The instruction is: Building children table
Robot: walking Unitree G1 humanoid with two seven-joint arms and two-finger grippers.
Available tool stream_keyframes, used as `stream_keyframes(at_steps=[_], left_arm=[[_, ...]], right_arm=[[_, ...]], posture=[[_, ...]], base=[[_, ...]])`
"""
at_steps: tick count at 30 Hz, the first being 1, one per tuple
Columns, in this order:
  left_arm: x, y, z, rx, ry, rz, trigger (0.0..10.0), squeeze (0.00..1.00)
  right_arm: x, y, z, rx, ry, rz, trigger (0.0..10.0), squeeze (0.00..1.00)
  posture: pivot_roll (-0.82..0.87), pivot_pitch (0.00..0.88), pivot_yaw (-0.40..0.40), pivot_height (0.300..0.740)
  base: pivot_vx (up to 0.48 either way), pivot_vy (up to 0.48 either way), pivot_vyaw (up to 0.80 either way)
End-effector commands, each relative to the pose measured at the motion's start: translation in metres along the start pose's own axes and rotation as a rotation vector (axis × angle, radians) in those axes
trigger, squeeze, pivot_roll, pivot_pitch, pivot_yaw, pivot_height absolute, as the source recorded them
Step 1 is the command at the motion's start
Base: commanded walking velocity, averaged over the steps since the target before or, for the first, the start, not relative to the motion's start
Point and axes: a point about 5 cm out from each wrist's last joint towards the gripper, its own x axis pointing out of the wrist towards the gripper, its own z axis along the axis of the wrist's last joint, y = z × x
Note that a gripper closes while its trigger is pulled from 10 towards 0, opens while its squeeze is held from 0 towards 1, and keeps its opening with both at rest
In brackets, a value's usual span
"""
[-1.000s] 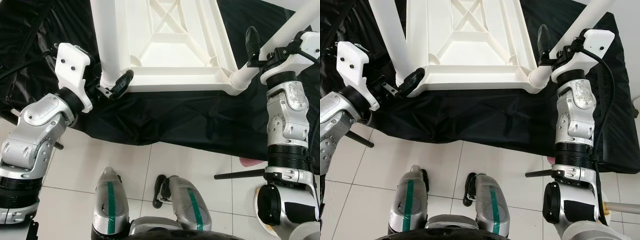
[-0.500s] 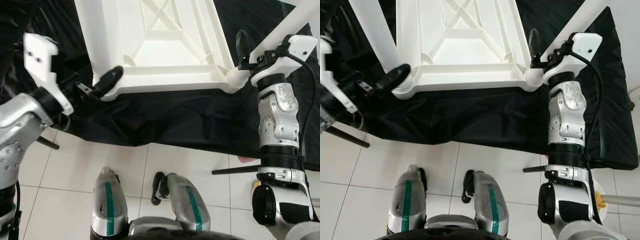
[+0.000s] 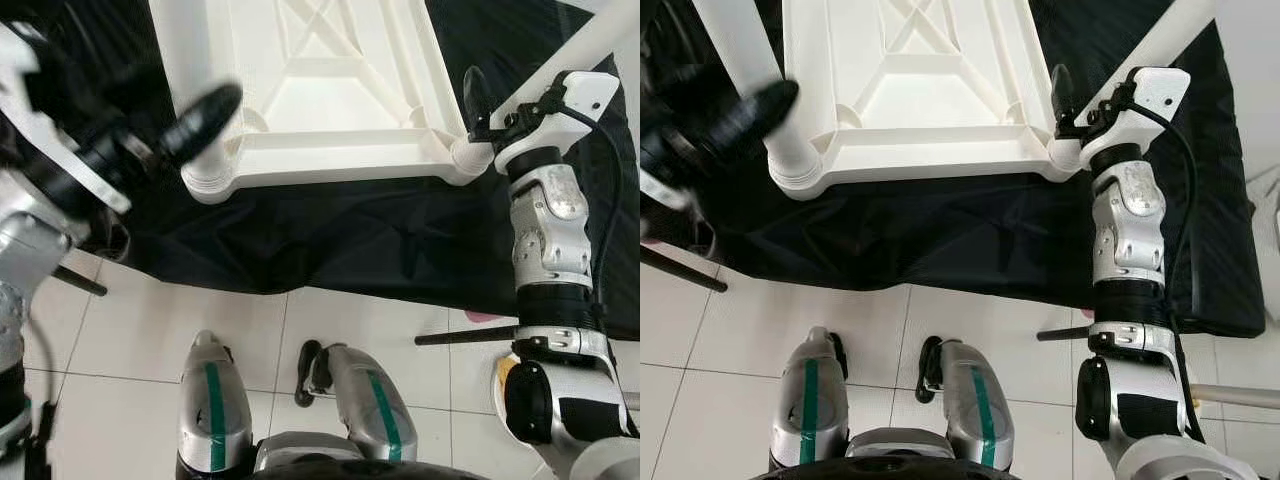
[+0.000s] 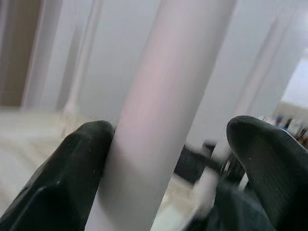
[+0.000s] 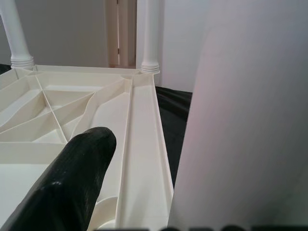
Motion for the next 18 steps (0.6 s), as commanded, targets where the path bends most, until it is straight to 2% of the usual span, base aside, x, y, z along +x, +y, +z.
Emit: stream_keyframes(at_steps=[1,3,11,14,18], left_arm=[[0.005,-0.009,0.012,0.014,-0.076,-0.13,10.0,0.0],[0.009,-0.008,0.028,0.032,-0.132,-0.128,10.0,0.0],[0.012,-0.014,0.037,0.004,-0.163,-0.176,10.0,0.0],[0.012,-0.012,0.04,0.005,-0.18,-0.164,10.0,0.0],[0.012,-0.002,0.048,0.053,-0.217,-0.083,10.0,0.0]], right_arm=[[0.002,0.004,-0.003,-0.019,0.014,0.039,10.0,0.0],[0.003,0.005,-0.002,-0.022,0.009,0.037,10.0,0.0],[0.003,0.004,-0.001,-0.027,-0.003,0.032,10.0,0.0],[0.003,0.003,-0.001,-0.03,-0.005,0.03,10.0,0.0],[0.004,0.004,-0.001,-0.03,-0.009,0.028,10.0,0.0]], posture=[[0.15,0.128,-0.162,0.74],[0.15,0.128,-0.161,0.74],[0.15,0.127,-0.154,0.74],[0.15,0.127,-0.152,0.74],[0.15,0.127,-0.151,0.74]], base=[[0.0,0.0,0.0],[0.0,0.0,0.0],[0.0,0.0,0.0],[0.0,0.0,0.0],[0.0,0.0,0.0]])
